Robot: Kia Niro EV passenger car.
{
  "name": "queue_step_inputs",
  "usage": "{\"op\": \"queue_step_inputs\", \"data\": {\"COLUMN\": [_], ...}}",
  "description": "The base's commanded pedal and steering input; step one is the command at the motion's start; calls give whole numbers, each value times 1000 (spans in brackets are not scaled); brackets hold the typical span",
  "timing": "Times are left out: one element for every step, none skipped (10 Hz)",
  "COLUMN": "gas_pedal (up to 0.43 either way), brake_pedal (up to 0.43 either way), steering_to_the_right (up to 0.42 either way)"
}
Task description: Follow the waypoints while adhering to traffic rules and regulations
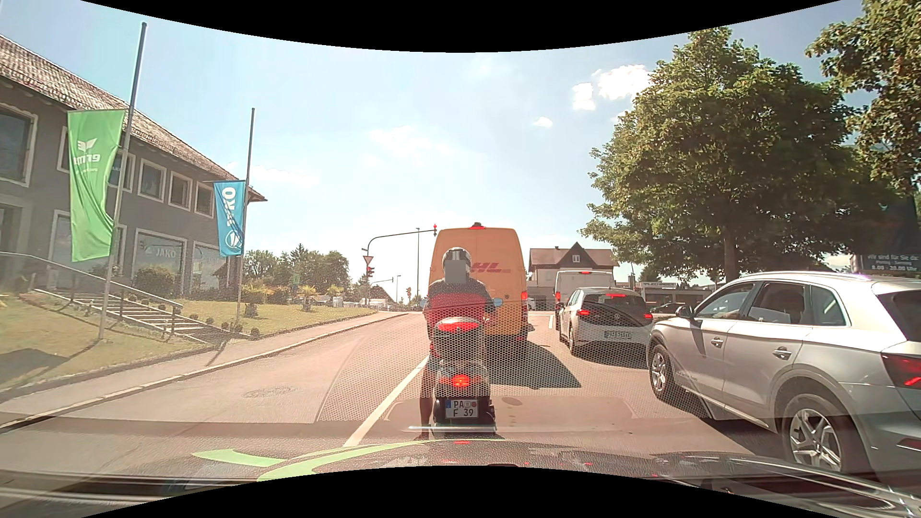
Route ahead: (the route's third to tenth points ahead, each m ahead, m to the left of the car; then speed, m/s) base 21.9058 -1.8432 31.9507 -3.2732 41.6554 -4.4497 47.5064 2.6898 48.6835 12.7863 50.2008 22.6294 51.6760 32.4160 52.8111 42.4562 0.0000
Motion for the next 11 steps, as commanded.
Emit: {"op": "queue_step_inputs", "data": {"gas_pedal": [0,0,0,0,0,0,0,0,0,0,0], "brake_pedal": [250,250,250,250,250,250,250,250,250,250,250], "steering_to_the_right": [21,21,20,20,21,21,20,20,20,21,20]}}
